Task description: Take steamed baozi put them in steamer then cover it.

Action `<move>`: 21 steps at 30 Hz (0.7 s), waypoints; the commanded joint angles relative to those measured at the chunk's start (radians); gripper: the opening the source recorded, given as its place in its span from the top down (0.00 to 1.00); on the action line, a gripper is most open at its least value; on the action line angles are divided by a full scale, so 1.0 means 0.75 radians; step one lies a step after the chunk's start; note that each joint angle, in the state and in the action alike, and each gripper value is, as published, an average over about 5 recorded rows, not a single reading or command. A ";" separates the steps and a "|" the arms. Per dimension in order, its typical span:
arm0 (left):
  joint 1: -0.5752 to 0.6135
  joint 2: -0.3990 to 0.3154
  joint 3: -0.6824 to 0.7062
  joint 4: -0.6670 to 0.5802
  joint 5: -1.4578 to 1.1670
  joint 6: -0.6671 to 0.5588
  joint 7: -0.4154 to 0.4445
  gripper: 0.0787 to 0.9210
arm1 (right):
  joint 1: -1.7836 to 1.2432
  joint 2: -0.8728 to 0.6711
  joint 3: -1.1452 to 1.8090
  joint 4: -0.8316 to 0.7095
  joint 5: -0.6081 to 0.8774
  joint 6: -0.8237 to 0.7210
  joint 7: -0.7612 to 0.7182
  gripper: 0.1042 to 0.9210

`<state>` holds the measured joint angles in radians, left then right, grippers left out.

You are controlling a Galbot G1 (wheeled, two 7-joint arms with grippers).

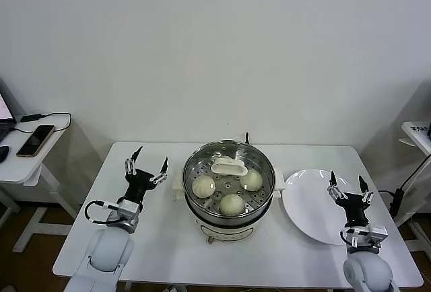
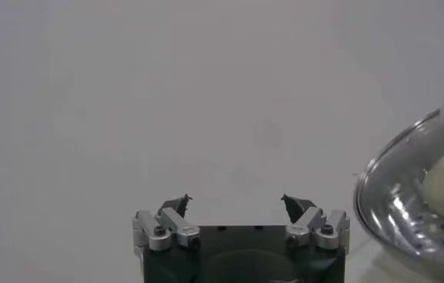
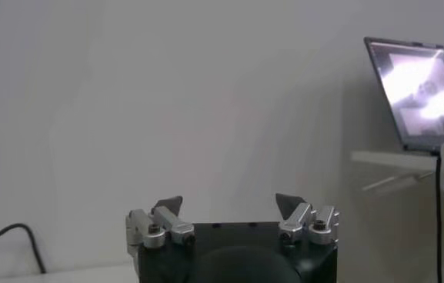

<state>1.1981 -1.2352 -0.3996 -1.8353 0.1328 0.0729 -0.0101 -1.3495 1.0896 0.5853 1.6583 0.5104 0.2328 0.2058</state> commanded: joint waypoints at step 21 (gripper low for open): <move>0.199 -0.025 -0.089 0.170 -0.261 -0.348 0.109 0.12 | -0.246 0.130 0.026 0.093 -0.063 0.060 -0.054 0.12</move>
<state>1.2957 -1.2502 -0.4522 -1.7271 -0.0365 -0.1395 0.0584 -1.5011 1.1682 0.6044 1.7175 0.4759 0.2585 0.1732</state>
